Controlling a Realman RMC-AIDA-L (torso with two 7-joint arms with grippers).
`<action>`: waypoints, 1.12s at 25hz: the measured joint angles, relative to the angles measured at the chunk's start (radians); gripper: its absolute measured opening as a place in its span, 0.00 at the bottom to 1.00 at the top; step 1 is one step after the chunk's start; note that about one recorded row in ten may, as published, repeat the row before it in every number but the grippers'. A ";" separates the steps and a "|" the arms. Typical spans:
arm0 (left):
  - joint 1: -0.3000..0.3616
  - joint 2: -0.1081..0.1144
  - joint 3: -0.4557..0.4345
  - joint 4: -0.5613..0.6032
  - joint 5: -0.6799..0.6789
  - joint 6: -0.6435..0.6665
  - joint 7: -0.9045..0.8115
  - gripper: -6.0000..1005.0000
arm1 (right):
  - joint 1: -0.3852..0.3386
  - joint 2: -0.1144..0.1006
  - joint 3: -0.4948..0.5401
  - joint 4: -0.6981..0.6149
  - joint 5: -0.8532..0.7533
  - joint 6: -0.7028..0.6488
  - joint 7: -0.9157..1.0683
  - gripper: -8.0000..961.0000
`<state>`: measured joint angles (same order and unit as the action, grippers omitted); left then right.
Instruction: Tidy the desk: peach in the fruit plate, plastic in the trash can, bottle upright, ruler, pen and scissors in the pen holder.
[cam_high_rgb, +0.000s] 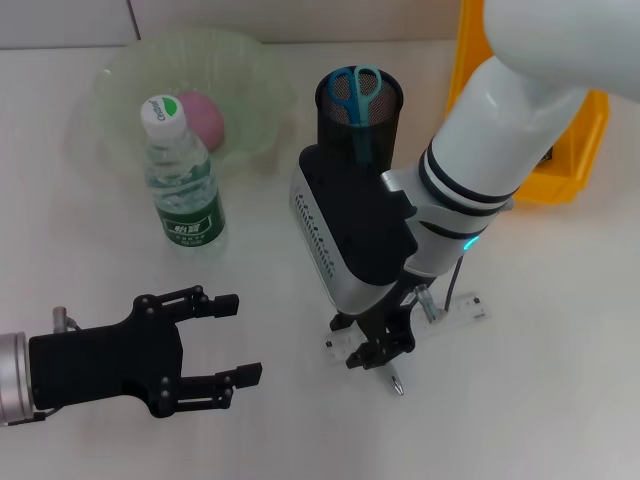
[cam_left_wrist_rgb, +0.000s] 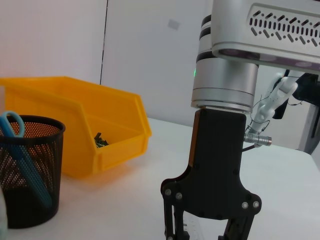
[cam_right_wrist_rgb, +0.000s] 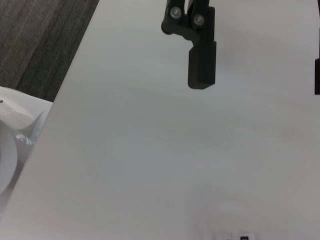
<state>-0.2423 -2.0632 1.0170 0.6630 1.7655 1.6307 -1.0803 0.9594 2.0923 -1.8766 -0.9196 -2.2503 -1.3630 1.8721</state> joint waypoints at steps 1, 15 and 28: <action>0.000 0.000 0.000 0.000 0.000 0.000 0.000 0.81 | 0.000 0.000 -0.002 0.001 0.001 0.005 0.000 0.54; 0.000 0.000 0.000 0.000 -0.002 0.004 0.000 0.81 | 0.004 0.000 0.003 0.008 0.015 0.007 0.009 0.41; -0.006 0.000 -0.002 0.000 -0.007 0.006 -0.004 0.81 | -0.005 -0.008 0.192 -0.114 -0.060 -0.105 0.102 0.41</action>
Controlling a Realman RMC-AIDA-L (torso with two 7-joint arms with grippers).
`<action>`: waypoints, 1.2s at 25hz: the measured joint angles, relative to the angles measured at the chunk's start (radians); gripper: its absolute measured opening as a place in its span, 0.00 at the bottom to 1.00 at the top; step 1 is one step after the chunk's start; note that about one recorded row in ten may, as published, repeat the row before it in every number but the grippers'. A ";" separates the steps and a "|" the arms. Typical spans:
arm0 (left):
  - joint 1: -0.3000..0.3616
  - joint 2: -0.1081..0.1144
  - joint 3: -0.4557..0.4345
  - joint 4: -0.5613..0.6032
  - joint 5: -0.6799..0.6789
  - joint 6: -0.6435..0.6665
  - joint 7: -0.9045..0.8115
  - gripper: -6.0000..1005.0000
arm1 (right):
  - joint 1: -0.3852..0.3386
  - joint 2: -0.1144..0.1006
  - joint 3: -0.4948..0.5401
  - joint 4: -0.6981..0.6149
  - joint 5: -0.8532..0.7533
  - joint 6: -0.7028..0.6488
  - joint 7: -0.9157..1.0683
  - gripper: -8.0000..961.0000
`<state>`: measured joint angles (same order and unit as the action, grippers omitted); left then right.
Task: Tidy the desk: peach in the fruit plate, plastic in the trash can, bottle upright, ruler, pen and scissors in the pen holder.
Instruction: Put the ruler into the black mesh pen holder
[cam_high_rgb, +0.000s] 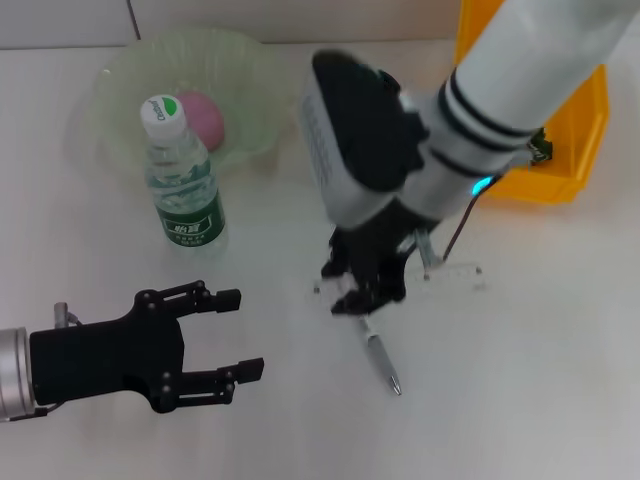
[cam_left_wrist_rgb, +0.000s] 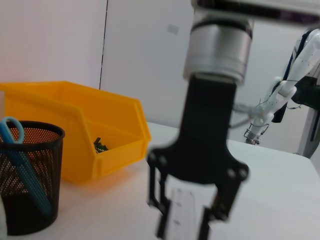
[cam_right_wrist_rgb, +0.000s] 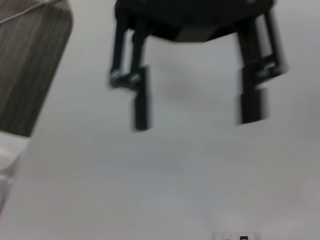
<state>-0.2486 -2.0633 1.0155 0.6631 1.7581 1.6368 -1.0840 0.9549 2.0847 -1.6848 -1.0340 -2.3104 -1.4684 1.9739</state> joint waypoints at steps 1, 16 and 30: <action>-0.001 0.000 0.000 0.000 0.000 0.000 0.000 0.81 | -0.001 0.000 0.036 -0.031 -0.025 -0.016 0.018 0.41; -0.001 -0.004 0.000 0.000 -0.002 0.011 0.002 0.81 | -0.189 -0.001 0.483 -0.534 0.079 0.247 0.264 0.41; -0.006 -0.006 0.002 -0.002 -0.015 0.042 0.006 0.81 | -0.376 -0.003 0.486 0.055 1.101 0.416 -0.462 0.41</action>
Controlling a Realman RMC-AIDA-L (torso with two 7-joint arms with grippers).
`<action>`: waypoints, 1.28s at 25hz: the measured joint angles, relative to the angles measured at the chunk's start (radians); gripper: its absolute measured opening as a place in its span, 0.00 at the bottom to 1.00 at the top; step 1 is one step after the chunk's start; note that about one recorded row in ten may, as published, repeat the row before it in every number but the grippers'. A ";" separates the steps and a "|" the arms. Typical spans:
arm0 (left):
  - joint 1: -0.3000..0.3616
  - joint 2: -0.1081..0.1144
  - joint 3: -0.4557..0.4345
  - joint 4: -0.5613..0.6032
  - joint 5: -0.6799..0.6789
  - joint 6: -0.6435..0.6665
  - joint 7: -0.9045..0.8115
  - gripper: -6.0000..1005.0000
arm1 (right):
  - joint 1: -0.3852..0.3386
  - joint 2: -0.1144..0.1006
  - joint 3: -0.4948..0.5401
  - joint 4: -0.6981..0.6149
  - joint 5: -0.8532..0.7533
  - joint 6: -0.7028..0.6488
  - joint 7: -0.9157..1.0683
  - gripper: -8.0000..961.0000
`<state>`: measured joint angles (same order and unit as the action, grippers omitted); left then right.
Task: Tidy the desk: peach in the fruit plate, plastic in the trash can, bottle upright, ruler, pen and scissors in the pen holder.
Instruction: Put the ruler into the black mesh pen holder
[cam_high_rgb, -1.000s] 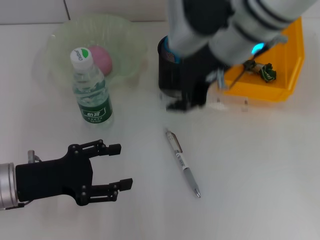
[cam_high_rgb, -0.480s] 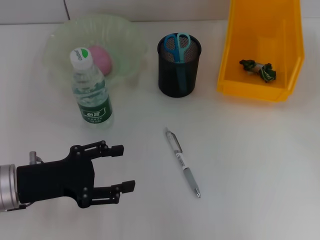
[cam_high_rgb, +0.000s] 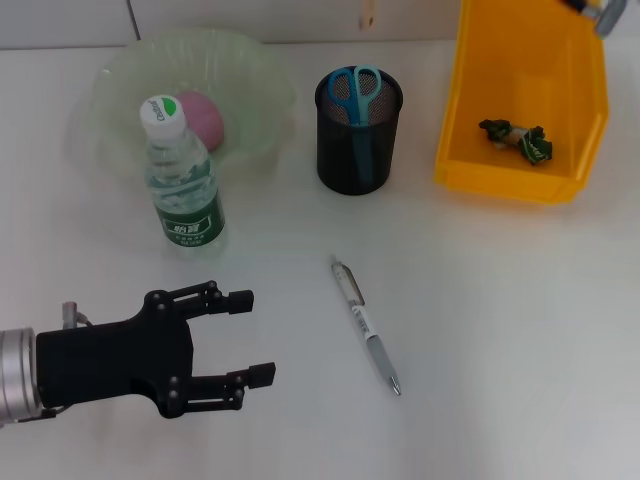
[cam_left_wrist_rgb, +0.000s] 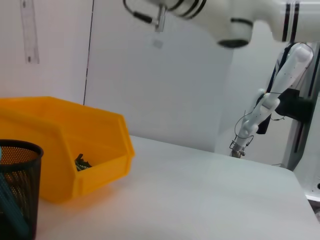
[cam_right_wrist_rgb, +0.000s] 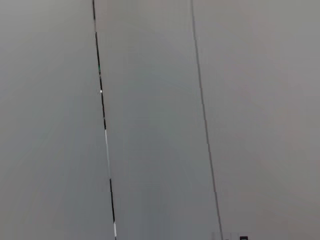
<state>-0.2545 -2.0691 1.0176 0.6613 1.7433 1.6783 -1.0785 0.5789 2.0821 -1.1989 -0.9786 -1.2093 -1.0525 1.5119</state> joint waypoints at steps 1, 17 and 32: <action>0.000 0.000 0.000 0.000 0.000 0.000 0.000 0.81 | 0.005 -0.001 0.000 0.056 0.049 -0.022 -0.062 0.41; 0.003 -0.002 0.008 -0.019 0.001 0.018 0.012 0.81 | 0.110 0.002 -0.001 0.494 0.257 -0.083 -0.483 0.41; 0.002 0.000 0.003 -0.048 0.001 0.022 0.029 0.81 | 0.120 0.006 -0.005 0.580 0.257 -0.052 -0.531 0.41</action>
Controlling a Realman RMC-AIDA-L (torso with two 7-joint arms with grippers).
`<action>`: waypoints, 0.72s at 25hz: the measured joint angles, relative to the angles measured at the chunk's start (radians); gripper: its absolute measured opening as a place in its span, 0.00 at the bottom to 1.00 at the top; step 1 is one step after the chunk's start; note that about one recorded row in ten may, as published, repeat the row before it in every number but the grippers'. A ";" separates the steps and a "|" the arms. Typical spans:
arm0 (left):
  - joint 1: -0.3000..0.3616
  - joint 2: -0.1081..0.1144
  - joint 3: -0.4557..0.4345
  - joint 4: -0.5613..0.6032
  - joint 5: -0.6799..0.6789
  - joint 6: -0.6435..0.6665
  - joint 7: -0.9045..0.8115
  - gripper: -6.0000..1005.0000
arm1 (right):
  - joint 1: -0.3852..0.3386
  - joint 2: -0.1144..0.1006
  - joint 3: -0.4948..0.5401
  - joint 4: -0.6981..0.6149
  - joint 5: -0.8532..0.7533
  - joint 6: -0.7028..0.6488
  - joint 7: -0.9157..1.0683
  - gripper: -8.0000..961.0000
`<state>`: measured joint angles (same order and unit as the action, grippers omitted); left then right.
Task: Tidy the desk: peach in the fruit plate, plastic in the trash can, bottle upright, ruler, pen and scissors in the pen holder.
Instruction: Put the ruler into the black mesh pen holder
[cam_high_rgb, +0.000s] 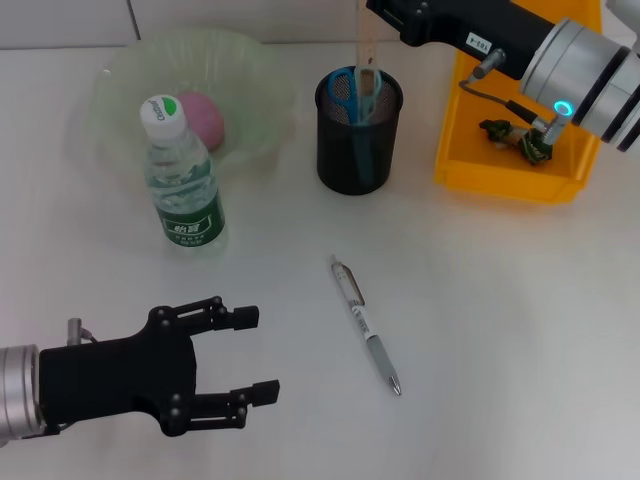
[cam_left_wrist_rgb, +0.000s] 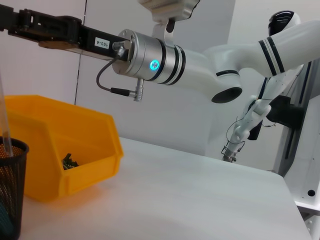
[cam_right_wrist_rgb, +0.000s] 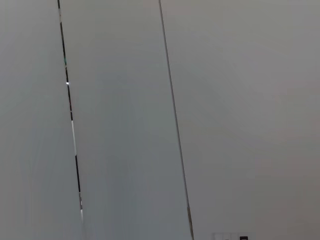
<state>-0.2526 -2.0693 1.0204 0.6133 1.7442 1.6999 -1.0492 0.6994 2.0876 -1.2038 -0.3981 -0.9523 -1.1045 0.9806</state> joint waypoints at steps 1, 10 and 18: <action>0.000 0.000 0.000 0.000 0.000 0.000 0.000 0.81 | 0.000 0.000 0.000 0.000 0.000 0.001 0.000 0.41; 0.001 0.002 -0.003 0.000 0.000 0.000 0.000 0.81 | 0.001 0.002 -0.005 0.009 0.001 0.019 -0.015 0.41; 0.000 0.002 -0.004 0.001 0.000 -0.001 0.000 0.81 | -0.010 0.002 0.004 0.008 0.002 0.016 0.002 0.41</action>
<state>-0.2530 -2.0678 1.0169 0.6139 1.7442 1.6988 -1.0492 0.6894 2.0894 -1.1993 -0.3903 -0.9499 -1.0882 0.9831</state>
